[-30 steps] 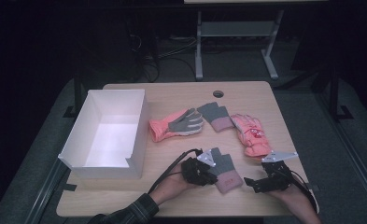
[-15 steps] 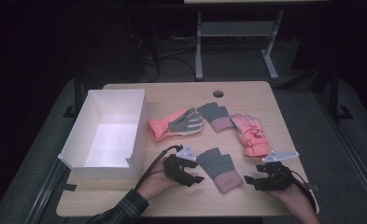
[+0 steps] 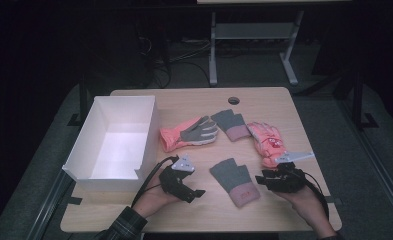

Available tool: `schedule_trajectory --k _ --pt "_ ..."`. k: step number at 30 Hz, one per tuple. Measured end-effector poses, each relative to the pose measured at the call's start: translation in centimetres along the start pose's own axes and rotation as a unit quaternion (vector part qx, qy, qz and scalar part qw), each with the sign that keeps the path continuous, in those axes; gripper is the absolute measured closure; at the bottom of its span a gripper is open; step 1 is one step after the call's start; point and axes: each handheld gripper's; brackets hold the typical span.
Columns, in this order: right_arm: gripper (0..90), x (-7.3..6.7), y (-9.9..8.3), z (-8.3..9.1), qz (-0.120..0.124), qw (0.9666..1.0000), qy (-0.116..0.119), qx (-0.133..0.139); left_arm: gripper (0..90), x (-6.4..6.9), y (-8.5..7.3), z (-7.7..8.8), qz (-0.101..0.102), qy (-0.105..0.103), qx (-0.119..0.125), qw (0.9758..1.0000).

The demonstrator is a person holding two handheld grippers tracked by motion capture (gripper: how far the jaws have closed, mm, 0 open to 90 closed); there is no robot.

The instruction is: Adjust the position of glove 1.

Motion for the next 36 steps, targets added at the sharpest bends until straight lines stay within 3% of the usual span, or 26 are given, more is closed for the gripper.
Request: schedule_trajectory --k 4,14,16,22,26,36 --pt "63.9 0.5 1.1 -0.3 0.000 1.0000 -0.006 0.005 14.2 0.1 -0.6 0.1 0.003 0.000 -0.002 1.0000" --pt "60.7 1.4 5.0 -2.0 0.012 0.9994 -0.029 0.015 13.6 0.8 -0.9 -0.8 -0.024 0.004 -0.009 0.9997" --pt "60.7 1.5 5.8 -2.4 0.015 0.9992 -0.032 0.017 13.6 0.8 -0.8 -0.7 -0.014 0.000 0.000 0.9999" --pt "61.8 2.5 8.0 -3.5 0.012 0.9990 -0.036 0.025 13.7 0.5 -1.0 -0.8 -0.015 0.001 -0.002 0.9999" --pt "61.8 3.0 9.1 -4.1 0.003 0.9989 -0.039 0.024 13.7 0.4 -1.1 -0.8 -0.009 0.003 0.002 1.0000" --pt "64.4 5.3 12.5 -7.0 -0.030 0.9977 -0.055 0.028 13.9 0.1 -1.0 -0.6 -0.018 0.000 -0.004 0.9998"
Point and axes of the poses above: each handheld gripper's, and its own axes: z roughly backward along the jaws, y roughly out of its top, x roughly to its right, and after that the axes turned 11 degrees about y, right-handed
